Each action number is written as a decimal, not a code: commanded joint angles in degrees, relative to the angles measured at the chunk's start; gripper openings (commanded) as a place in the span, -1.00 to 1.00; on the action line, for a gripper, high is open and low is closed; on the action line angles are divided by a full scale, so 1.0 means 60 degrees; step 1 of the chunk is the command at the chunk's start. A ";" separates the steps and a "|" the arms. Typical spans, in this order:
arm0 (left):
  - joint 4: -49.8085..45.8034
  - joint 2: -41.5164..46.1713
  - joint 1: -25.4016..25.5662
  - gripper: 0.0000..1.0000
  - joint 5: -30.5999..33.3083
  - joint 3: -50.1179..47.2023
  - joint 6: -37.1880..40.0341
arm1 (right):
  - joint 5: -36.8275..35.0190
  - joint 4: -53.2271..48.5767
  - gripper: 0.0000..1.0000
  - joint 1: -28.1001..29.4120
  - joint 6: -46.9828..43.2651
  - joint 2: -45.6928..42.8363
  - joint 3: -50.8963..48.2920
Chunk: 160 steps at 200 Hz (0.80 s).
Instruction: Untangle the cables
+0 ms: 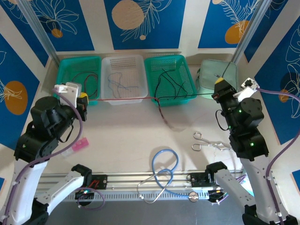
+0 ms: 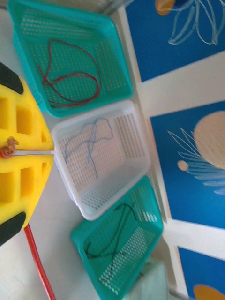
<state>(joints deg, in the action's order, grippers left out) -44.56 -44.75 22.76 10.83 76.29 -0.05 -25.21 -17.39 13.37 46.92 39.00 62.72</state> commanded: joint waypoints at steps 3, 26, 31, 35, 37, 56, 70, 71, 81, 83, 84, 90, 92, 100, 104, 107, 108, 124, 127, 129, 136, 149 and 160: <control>0.0153 0.0076 -0.0104 -1.00 0.1683 -0.0438 0.0213 | -0.0873 -0.0283 -1.00 -0.0511 -0.0385 -0.0330 0.0509; 0.0494 -0.0046 -0.0182 -1.00 0.2012 -0.0839 0.0345 | -0.1239 -0.0526 -1.00 -0.0863 -0.0610 -0.0468 0.0594; 0.0533 -0.0095 -0.0215 -1.00 0.2018 -0.0887 0.0346 | -0.1355 -0.0551 -1.00 -0.0934 -0.0653 -0.0512 0.0592; 0.0528 -0.0133 -0.0244 -1.00 0.2019 -0.0918 0.0333 | -0.1468 -0.0593 -1.00 -0.1005 -0.0670 -0.0548 0.0586; 0.0527 -0.0152 -0.0255 -1.00 0.2011 -0.0933 0.0321 | -0.1526 -0.0608 -1.00 -0.1028 -0.0671 -0.0563 0.0576; 0.0595 -0.0268 -0.0396 -1.00 0.1940 -0.1066 0.0218 | -0.2121 -0.0715 -1.00 -0.1222 -0.0686 -0.0762 0.0541; 0.0711 -0.0301 -0.0571 -1.00 0.1794 -0.1239 0.0187 | -0.2618 -0.0799 -1.00 -0.1333 -0.0700 -0.0923 0.0504; 0.0721 -0.0303 -0.0586 -1.00 0.1782 -0.1257 0.0179 | -0.2650 -0.0803 -1.00 -0.1341 -0.0700 -0.0929 0.0497; 0.0818 -0.0314 -0.0771 -1.00 0.1555 -0.1393 0.0117 | -0.2972 -0.0830 -1.00 -0.1388 -0.0783 -0.1027 0.0462; 0.0830 -0.0318 -0.0837 -1.00 0.1500 -0.1411 0.0102 | -0.3033 -0.0836 -1.00 -0.1403 -0.0812 -0.1045 0.0453; 0.0839 -0.0319 -0.0866 -1.00 0.1488 -0.1438 0.0092 | -0.3063 -0.0837 -1.00 -0.1405 -0.0822 -0.1056 0.0449; 0.0870 -0.0370 -0.1013 -1.00 0.1282 -0.1538 0.0017 | -0.3252 -0.0859 -1.00 -0.1433 -0.0857 -0.1105 0.0433; 0.0883 -0.0391 -0.1099 -1.00 0.1219 -0.1560 -0.0007 | -0.3312 -0.0872 -1.00 -0.1443 -0.0868 -0.1127 0.0431; 0.0919 -0.0472 -0.1396 -1.00 0.0896 -0.1682 -0.0136 | -0.3557 -0.0896 -1.00 -0.1478 -0.0921 -0.1162 0.0442; 0.0944 -0.0524 -0.1533 -1.00 0.0716 -0.1739 -0.0207 | -0.3654 -0.0910 -1.00 -0.1499 -0.0958 -0.1172 0.0452; 0.0965 -0.0569 -0.1675 -1.00 0.0579 -0.1776 -0.0261 | -0.3740 -0.0911 -1.00 -0.1523 -0.0987 -0.1176 0.0459; 0.0973 -0.0576 -0.1724 -1.00 0.0522 -0.1789 -0.0280 | -0.3768 -0.0911 -1.00 -0.1524 -0.0997 -0.1187 0.0460; 0.1134 -0.0742 -0.2551 -1.00 -0.0385 -0.1980 -0.0626 | -0.4095 -0.0876 -1.00 -0.1625 -0.1234 -0.1199 0.0553; 0.1161 -0.0788 -0.2699 -1.00 -0.0549 -0.2004 -0.0698 | -0.4139 -0.0857 -1.00 -0.1627 -0.1305 -0.1211 0.0572; 0.1187 -0.0807 -0.2806 -1.00 -0.0645 -0.2014 -0.0746 | -0.4186 -0.0842 -1.00 -0.1642 -0.1346 -0.1201 0.0583; 0.1248 -0.0873 -0.3155 -1.00 -0.1098 -0.2026 -0.0917 | -0.4301 -0.0785 -1.00 -0.1698 -0.1487 -0.1204 0.0617; 0.1349 -0.0976 -0.3748 -1.00 -0.1915 -0.1994 -0.1345 | -0.4507 -0.0660 -1.00 -0.1820 -0.1758 -0.1225 0.0650; 0.1482 -0.1046 -0.4187 -1.00 -0.2596 -0.1973 -0.1742 | -0.4688 -0.0495 -1.00 -0.1936 -0.1999 -0.1225 0.0650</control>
<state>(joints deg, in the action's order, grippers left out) -38.41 -50.85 2.90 4.86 64.51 -4.91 -45.67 -23.64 3.31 39.46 32.67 64.51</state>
